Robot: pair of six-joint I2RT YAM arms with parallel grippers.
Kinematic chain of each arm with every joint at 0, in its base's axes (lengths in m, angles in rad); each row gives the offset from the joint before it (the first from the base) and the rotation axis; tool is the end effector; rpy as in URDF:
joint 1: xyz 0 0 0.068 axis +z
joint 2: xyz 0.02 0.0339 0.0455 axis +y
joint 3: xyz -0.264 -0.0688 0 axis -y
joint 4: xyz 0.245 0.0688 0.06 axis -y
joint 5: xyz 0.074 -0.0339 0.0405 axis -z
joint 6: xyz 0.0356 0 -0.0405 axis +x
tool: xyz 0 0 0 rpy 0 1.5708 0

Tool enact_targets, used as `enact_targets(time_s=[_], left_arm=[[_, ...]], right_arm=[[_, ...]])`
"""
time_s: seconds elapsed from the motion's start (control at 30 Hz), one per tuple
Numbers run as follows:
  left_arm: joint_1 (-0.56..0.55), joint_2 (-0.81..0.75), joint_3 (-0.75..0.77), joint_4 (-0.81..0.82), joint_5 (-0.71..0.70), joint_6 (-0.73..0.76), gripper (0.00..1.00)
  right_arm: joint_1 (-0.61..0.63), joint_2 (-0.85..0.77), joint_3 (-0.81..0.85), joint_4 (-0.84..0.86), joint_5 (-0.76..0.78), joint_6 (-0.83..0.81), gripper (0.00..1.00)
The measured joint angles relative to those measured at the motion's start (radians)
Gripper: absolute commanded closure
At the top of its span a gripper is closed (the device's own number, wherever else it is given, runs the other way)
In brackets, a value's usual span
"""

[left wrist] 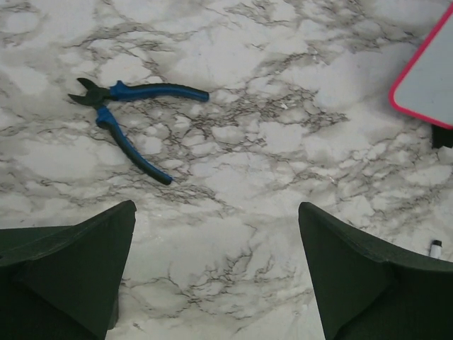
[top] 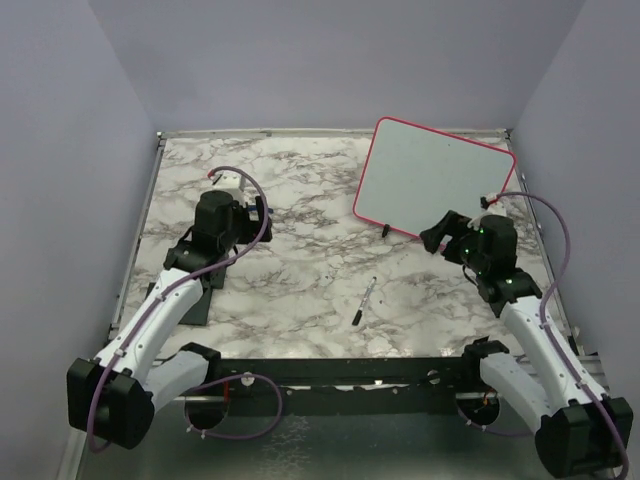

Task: Write a sentence on the whiteboard
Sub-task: Pick up the whiteboard marker from the center of the board.

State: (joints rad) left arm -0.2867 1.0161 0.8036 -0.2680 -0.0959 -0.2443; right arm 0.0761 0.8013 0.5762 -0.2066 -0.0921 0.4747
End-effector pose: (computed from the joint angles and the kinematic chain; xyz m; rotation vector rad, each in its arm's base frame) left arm 0.2217 -0.0618 0.2943 -0.0162 2.0568 -0.2320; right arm 0.1871 0.0176 0.2611 0.3428 1.9993 0.4430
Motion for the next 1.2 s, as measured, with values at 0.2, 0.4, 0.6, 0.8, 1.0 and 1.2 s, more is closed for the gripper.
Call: enact_targets(time_s=[0.2,0.4,0.6,0.8,1.0,1.2], left_arm=[[-0.103,0.011,0.000,-0.004,0.029,-0.001,0.01],[-0.120,0.021,0.000,-0.004,0.040,-0.001,0.01],[-0.121,0.019,0.000,-0.004,0.043,-0.001,0.01],[-0.121,0.015,0.000,-0.004,0.044,0.000,0.01],[-0.121,0.005,0.000,-0.004,0.044,0.002,0.01],[-0.121,0.001,0.000,-0.005,0.044,0.002,0.01]], right_arm=[[0.376,0.174,0.074,-0.105,0.147,0.144,0.29],[0.689,0.452,0.232,-0.263,0.373,0.336,0.36],[0.740,0.563,0.267,-0.351,0.445,0.428,0.40],[0.756,0.631,0.287,-0.362,0.465,0.483,0.40],[0.796,0.716,0.308,-0.360,0.503,0.558,0.46],[0.803,0.777,0.336,-0.362,0.534,0.600,0.52]])
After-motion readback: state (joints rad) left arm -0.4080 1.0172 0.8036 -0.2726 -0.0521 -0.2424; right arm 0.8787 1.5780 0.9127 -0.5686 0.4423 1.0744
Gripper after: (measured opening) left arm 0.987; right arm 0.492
